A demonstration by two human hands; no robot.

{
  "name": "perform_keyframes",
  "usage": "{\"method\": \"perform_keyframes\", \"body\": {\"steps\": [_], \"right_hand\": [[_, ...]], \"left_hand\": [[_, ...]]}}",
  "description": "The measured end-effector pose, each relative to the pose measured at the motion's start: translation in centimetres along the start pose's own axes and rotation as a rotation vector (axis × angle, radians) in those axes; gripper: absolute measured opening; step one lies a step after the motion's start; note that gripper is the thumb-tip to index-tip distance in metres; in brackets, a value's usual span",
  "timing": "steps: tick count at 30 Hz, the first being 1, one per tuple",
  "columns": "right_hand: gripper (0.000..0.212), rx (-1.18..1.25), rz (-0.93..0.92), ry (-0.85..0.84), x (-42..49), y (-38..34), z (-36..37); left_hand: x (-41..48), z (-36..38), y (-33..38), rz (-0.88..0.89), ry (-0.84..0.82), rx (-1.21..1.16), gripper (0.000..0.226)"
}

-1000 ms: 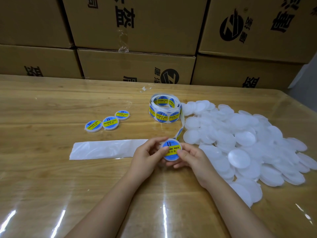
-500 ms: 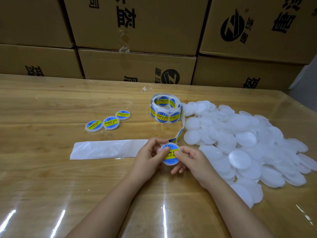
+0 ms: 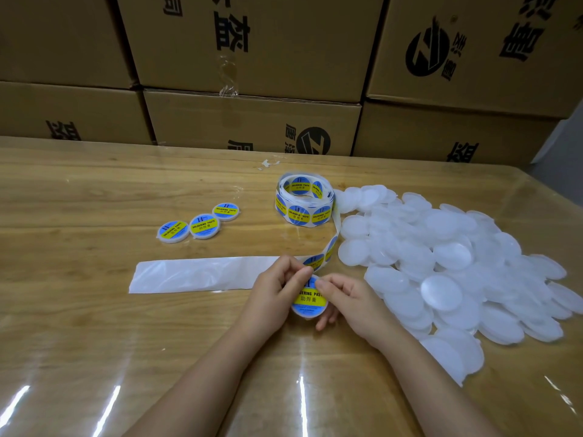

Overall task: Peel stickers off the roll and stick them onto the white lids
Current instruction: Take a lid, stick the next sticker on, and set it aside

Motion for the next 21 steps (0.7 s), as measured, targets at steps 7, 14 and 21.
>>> {"method": "perform_keyframes", "body": {"steps": [7, 14, 21], "right_hand": [[0.026, 0.068, -0.034, -0.065, 0.08, -0.03, 0.19], [0.033, 0.104, -0.043, -0.054, 0.29, -0.09, 0.06], [0.035, 0.027, -0.048, -0.057, 0.12, -0.34, -0.05]], "left_hand": [[0.00, -0.08, -0.11, -0.023, 0.053, 0.025, 0.019], [-0.08, 0.23, 0.16, -0.024, -0.030, 0.103, 0.016], [-0.09, 0.42, 0.19, 0.005, -0.066, 0.296, 0.010]]}}
Point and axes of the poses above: each hand's wrist, its own x-axis towards the middle knuckle, its own z-axis out of the palm, y = z × x, the point moved 4 cm from there along x, towards the middle knuckle, and after that the axes turned 5 degrees about x, right-handed, at the moved point
